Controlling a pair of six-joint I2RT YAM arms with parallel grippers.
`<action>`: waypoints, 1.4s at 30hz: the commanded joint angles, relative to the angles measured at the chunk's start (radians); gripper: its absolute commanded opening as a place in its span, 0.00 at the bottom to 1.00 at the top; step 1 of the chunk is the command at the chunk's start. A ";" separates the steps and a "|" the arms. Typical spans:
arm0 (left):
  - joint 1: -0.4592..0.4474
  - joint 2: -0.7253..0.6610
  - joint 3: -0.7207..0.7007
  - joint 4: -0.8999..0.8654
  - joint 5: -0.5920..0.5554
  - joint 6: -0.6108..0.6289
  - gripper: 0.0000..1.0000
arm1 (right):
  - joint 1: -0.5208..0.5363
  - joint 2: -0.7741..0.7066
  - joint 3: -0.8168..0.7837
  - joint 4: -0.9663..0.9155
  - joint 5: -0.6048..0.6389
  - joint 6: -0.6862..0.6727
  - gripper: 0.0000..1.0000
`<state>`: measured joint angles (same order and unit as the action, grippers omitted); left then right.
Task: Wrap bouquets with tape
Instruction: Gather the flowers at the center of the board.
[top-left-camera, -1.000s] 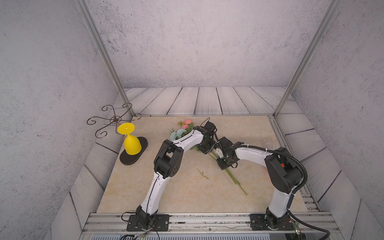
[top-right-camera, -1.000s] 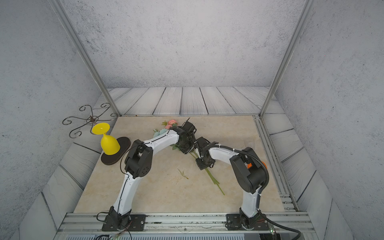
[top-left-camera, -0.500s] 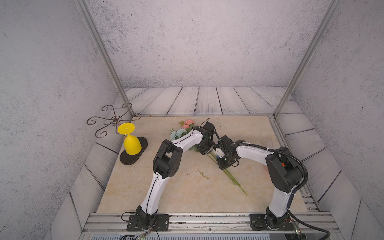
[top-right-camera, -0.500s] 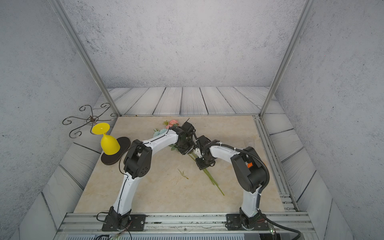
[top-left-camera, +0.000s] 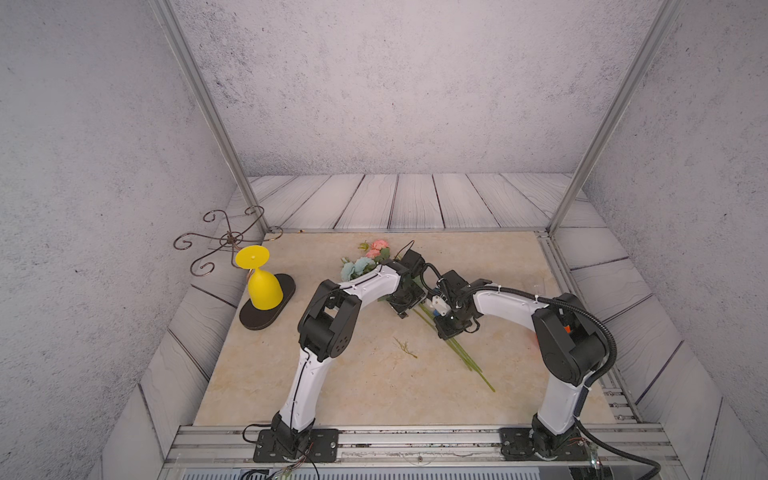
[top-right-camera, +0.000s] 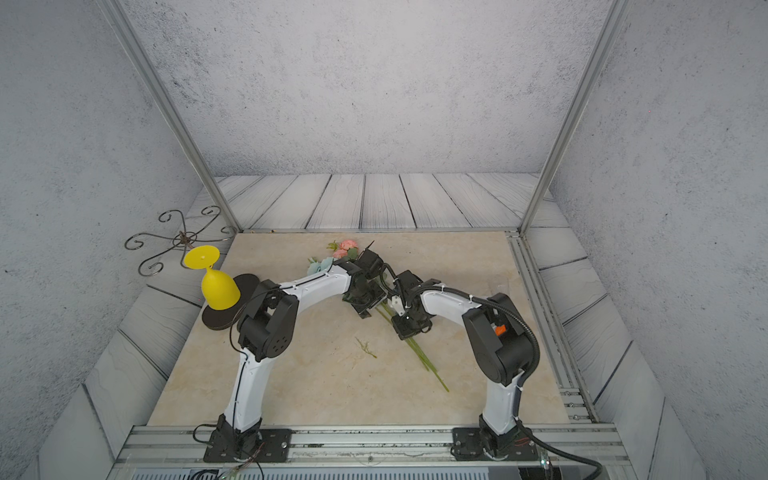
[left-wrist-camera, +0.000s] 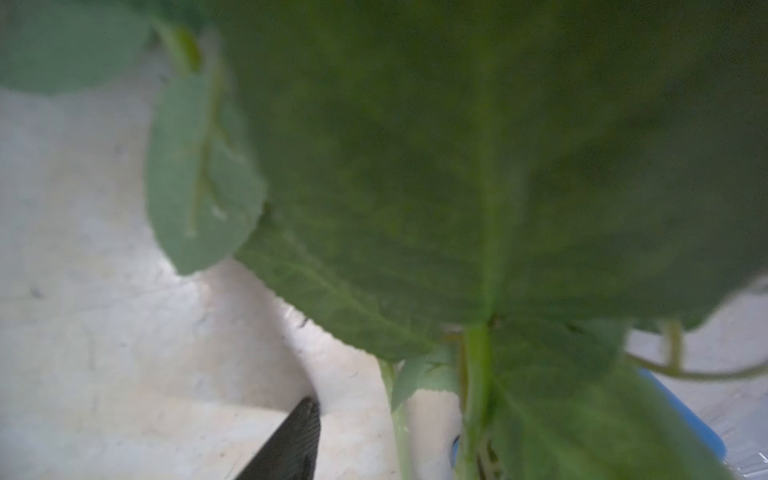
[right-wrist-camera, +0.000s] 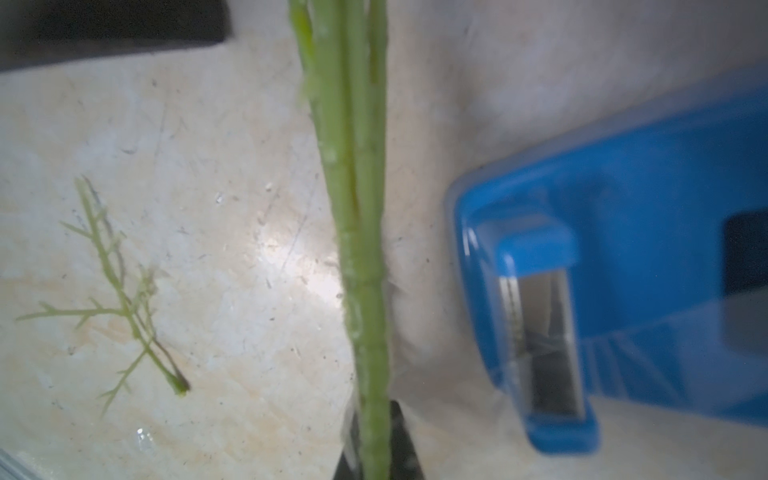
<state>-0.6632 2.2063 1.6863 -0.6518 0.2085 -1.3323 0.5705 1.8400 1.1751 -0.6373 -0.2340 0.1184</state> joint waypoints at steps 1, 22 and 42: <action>-0.025 0.027 -0.091 0.026 -0.040 -0.050 0.62 | -0.018 -0.071 0.019 0.028 -0.004 0.012 0.00; -0.076 -0.035 -0.359 0.378 0.017 -0.215 0.00 | -0.037 -0.073 -0.009 0.044 -0.015 -0.013 0.00; -0.050 -0.080 -0.367 0.374 0.014 -0.150 0.00 | -0.086 -0.270 -0.146 0.109 -0.042 0.111 0.59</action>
<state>-0.7036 2.1117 1.3663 -0.1295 0.2218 -1.4879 0.5137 1.6321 1.0348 -0.5770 -0.2375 0.1852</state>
